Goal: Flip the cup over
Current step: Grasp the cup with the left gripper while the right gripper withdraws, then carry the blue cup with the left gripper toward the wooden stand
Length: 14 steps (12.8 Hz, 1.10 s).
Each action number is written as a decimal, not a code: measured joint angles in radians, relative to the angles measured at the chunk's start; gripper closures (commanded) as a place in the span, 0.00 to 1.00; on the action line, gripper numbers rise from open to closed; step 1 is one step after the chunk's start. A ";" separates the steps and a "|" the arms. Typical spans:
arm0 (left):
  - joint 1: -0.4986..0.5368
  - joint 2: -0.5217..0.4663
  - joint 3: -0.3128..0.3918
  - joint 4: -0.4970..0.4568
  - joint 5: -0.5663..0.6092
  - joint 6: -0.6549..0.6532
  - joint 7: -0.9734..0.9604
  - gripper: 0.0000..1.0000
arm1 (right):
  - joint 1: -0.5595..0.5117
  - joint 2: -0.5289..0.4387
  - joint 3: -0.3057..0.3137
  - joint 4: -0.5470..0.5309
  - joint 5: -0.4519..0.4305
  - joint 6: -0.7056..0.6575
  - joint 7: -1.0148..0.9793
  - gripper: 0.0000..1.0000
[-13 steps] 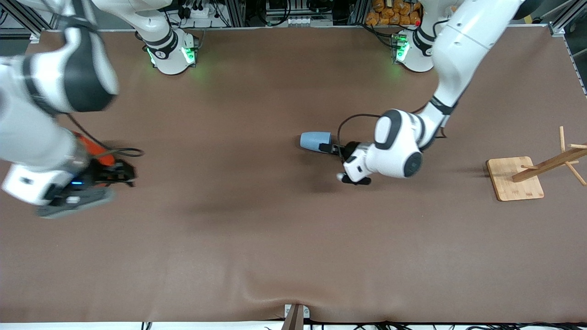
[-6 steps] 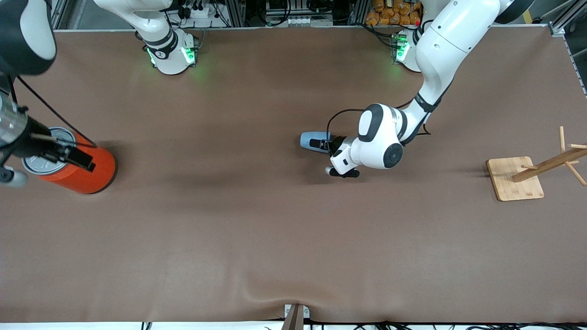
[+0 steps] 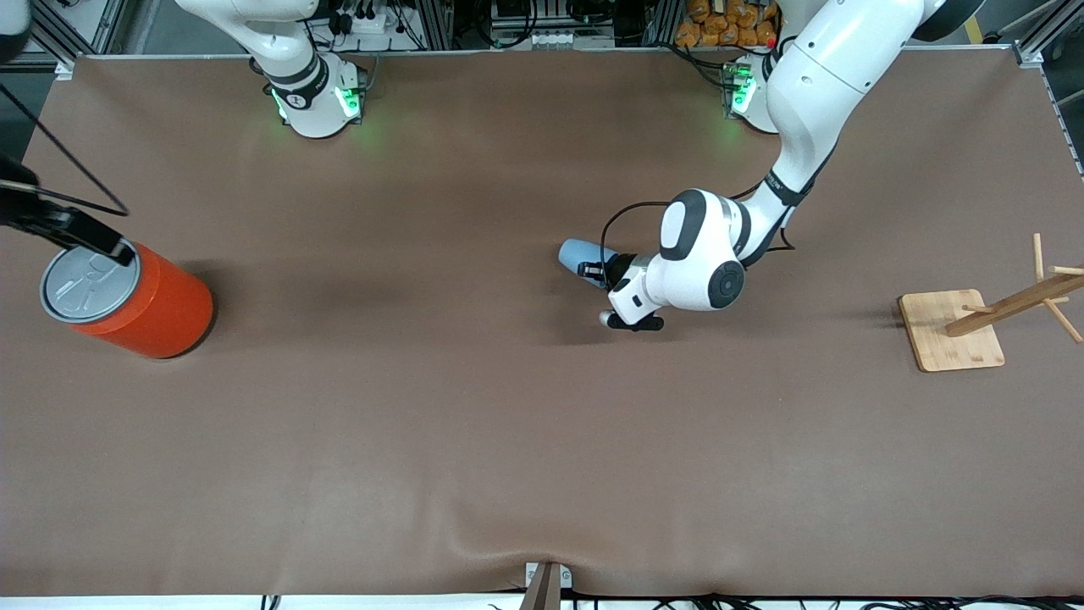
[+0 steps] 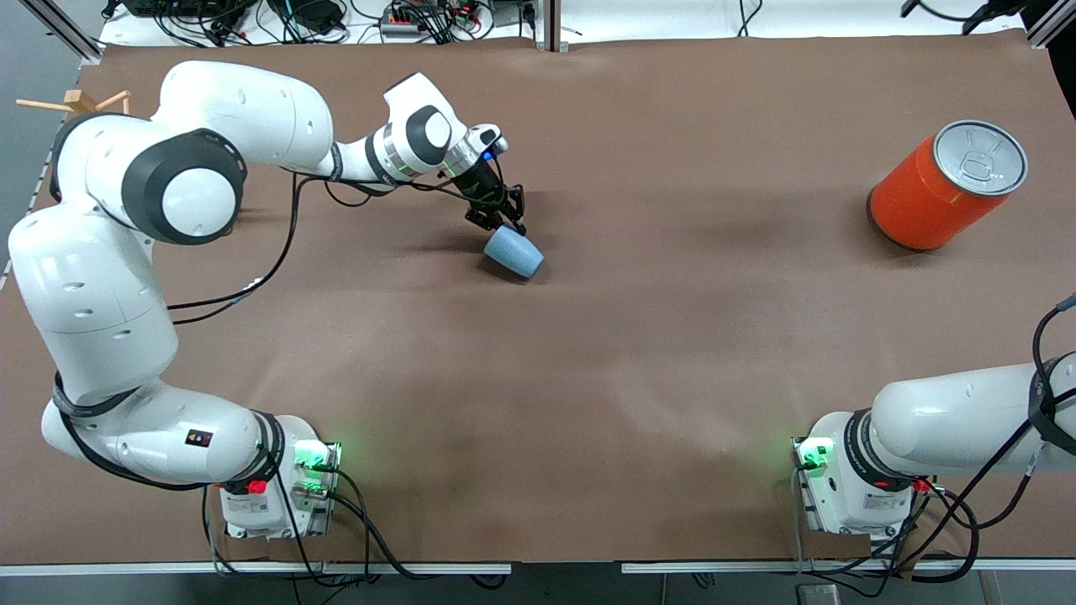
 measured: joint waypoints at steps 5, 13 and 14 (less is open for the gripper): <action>0.000 -0.063 0.008 0.009 0.142 0.006 -0.236 1.00 | 0.006 0.002 0.007 0.069 -0.010 -0.109 -0.025 0.00; 0.010 -0.106 0.226 0.085 0.789 0.009 -0.756 1.00 | 0.000 0.007 0.000 0.153 -0.047 -0.220 -0.036 0.00; 0.011 -0.105 0.268 0.084 0.839 0.008 -0.759 1.00 | -0.004 0.007 -0.002 0.153 -0.050 -0.220 -0.069 0.00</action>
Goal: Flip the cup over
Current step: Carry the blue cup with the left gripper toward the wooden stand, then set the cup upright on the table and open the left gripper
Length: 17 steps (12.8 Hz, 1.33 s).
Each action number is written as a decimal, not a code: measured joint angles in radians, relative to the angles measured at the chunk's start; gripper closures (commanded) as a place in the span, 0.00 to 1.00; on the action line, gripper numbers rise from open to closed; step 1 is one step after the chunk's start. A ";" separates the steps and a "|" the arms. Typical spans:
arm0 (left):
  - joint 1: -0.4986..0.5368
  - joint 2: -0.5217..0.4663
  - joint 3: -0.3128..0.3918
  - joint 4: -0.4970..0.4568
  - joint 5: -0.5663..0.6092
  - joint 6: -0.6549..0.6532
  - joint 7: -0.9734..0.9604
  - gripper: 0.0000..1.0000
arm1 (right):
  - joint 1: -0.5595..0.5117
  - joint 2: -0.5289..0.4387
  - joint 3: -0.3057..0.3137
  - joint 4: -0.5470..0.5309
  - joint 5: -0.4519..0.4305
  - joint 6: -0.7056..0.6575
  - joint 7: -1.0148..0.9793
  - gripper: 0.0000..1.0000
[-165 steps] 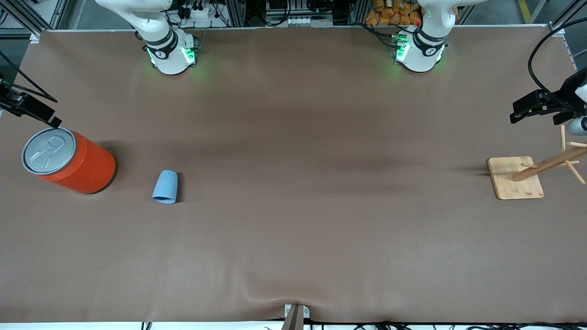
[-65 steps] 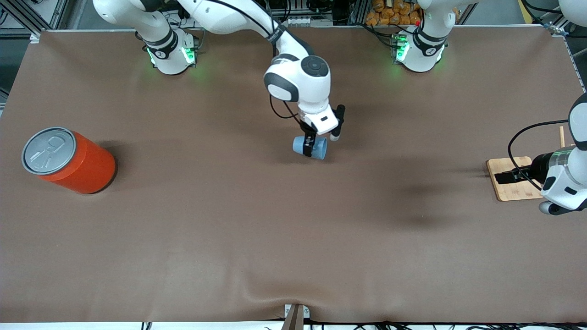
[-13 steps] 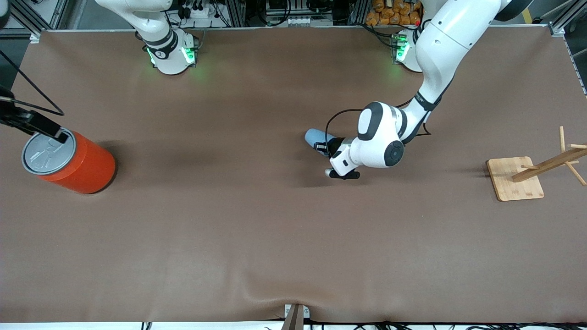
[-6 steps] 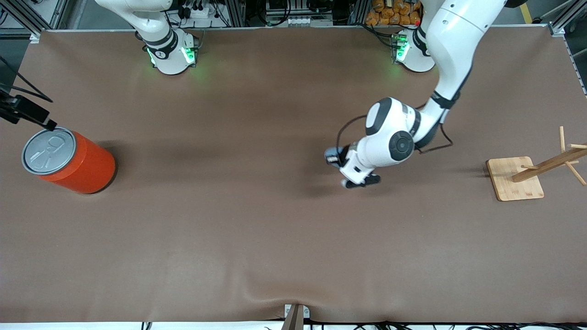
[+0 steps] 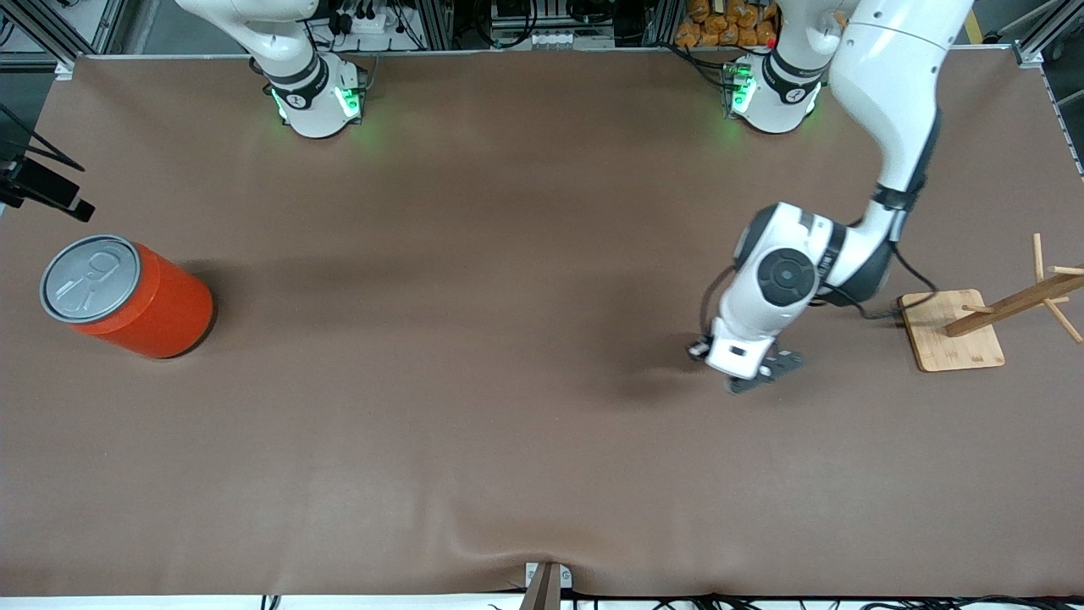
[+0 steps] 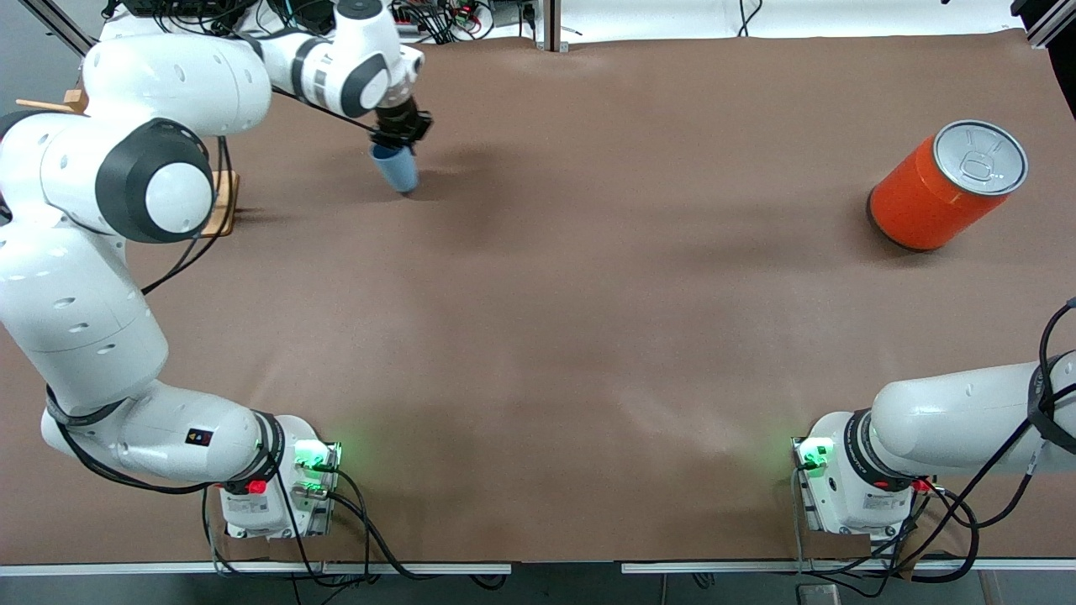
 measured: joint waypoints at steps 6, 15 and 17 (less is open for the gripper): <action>0.057 0.030 0.065 0.024 0.221 0.024 -0.001 0.98 | -0.006 0.000 -0.012 0.002 -0.007 -0.023 -0.145 0.00; 0.081 0.020 0.061 0.112 0.221 0.005 -0.003 0.00 | -0.006 0.004 -0.012 0.002 -0.007 -0.032 -0.148 0.00; 0.082 -0.042 0.057 0.117 0.190 -0.066 0.036 0.00 | -0.006 0.005 -0.012 0.002 -0.007 -0.034 -0.149 0.00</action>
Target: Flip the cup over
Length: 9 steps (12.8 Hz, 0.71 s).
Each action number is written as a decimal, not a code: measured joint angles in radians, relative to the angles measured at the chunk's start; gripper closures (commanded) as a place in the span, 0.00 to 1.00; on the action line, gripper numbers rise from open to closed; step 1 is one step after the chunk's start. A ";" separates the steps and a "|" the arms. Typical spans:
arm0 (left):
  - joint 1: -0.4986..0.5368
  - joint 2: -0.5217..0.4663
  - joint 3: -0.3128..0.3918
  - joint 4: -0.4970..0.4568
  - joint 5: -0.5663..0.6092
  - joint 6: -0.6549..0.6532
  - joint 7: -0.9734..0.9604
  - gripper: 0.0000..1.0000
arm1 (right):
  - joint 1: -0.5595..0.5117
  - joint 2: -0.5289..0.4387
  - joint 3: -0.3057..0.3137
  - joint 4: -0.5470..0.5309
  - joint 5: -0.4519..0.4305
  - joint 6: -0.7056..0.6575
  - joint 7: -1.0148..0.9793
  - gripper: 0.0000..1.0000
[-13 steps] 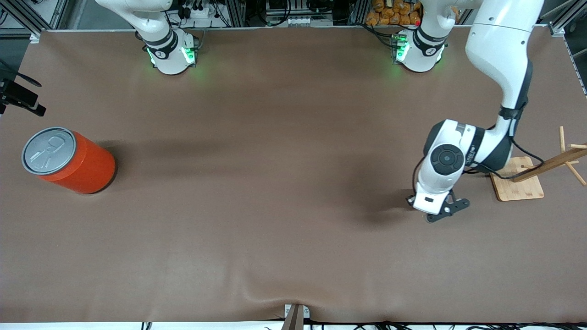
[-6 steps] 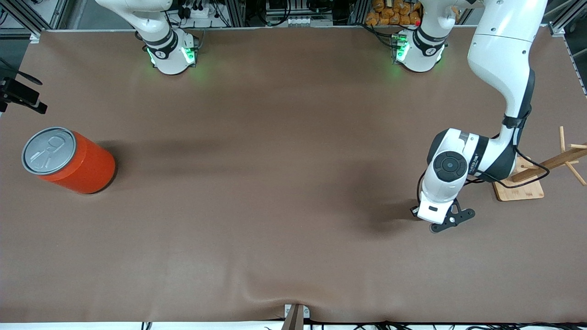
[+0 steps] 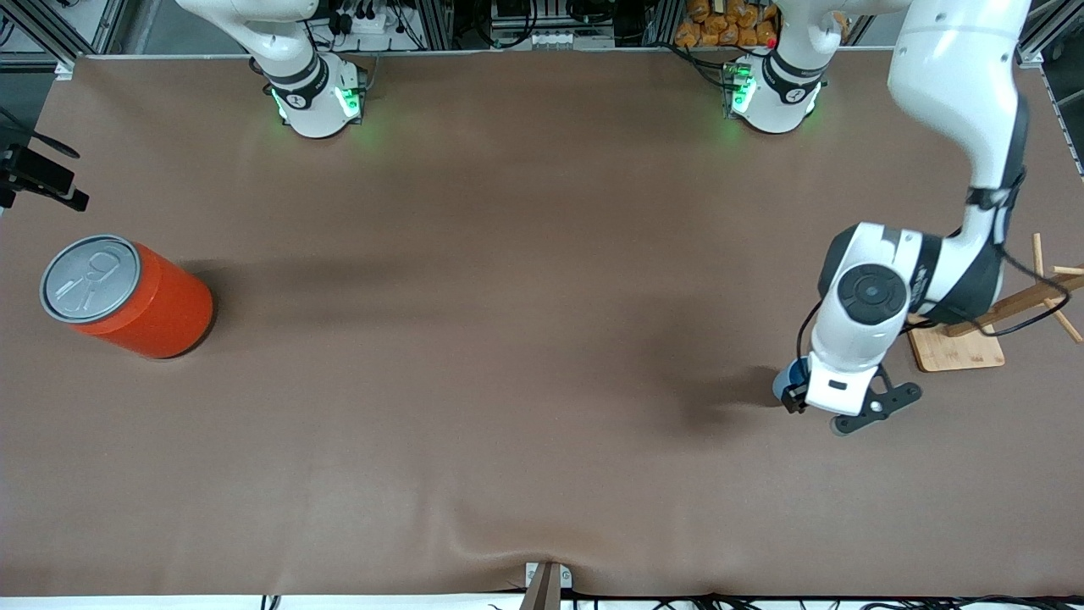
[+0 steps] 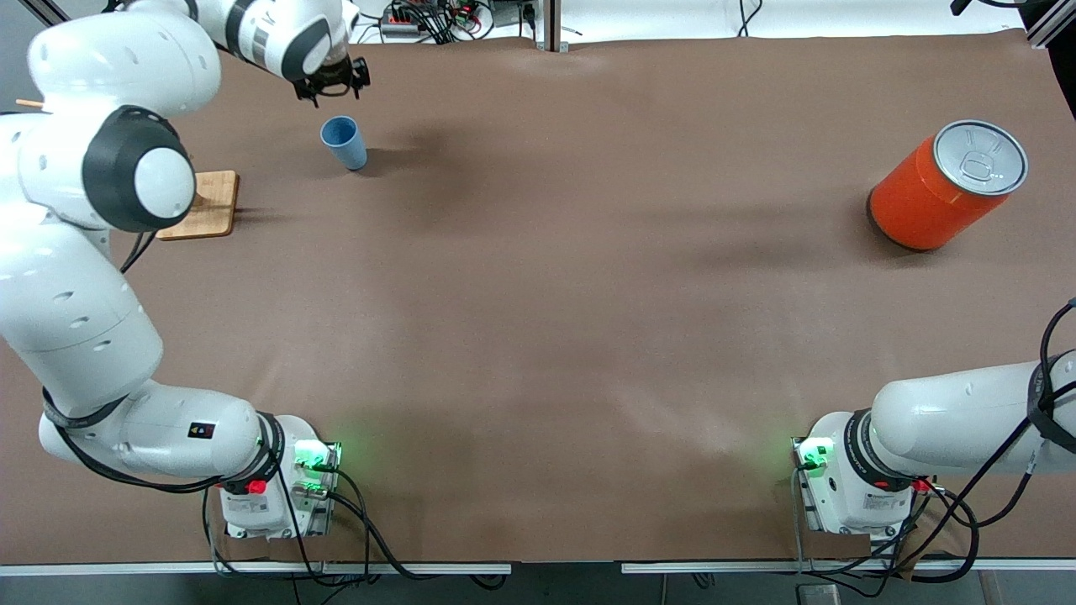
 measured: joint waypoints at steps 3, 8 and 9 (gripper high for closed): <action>0.007 -0.124 0.000 0.003 -0.109 -0.179 0.180 0.00 | 0.000 0.001 0.000 0.000 0.000 -0.002 -0.001 0.00; 0.119 -0.364 0.001 0.004 -0.280 -0.475 0.604 0.00 | 0.000 0.002 0.001 0.001 -0.004 -0.004 -0.008 0.00; 0.158 -0.410 0.002 0.003 -0.333 -0.518 0.700 0.00 | 0.000 0.002 0.001 0.001 -0.005 -0.004 -0.008 0.00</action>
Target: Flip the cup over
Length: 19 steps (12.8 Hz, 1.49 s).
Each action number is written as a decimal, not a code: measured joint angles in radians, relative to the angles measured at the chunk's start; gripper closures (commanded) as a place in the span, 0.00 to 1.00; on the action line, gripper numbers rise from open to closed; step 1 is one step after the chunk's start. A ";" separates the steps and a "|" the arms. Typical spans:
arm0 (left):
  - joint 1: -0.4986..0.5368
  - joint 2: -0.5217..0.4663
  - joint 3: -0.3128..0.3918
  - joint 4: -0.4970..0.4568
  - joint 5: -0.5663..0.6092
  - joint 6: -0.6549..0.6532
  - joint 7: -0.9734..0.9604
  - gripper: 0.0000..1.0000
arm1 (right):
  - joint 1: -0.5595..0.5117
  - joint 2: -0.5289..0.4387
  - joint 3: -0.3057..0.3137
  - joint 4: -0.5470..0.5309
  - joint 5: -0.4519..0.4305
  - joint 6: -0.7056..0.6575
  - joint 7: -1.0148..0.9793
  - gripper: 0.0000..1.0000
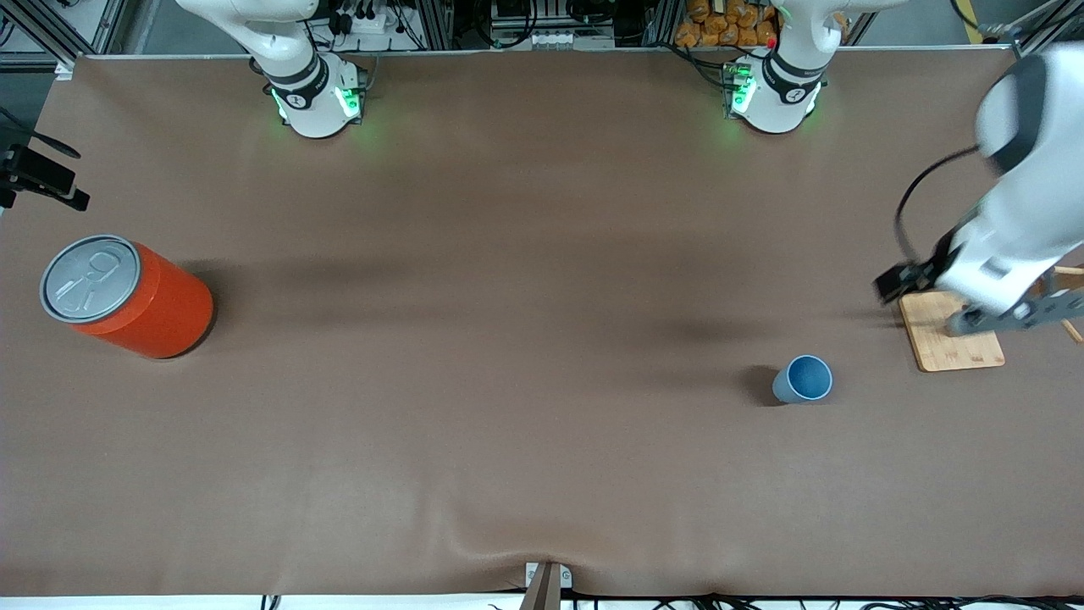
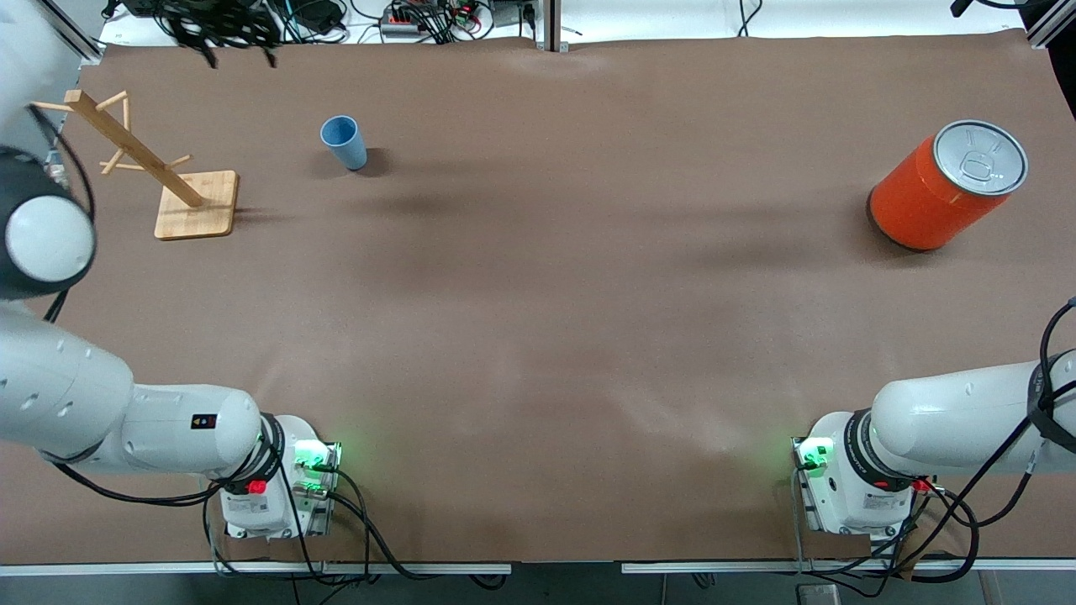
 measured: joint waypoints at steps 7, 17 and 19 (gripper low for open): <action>-0.089 -0.184 0.068 -0.032 -0.095 -0.131 0.176 0.00 | 0.008 0.000 0.022 0.001 -0.065 0.000 -0.004 0.00; -0.147 -0.087 0.113 0.132 -0.073 -0.262 0.126 0.00 | 0.006 0.000 0.016 0.001 -0.066 -0.003 -0.004 0.00; -0.146 -0.087 0.112 0.135 -0.072 -0.263 0.119 0.00 | 0.006 0.000 0.015 0.001 -0.066 -0.003 -0.004 0.00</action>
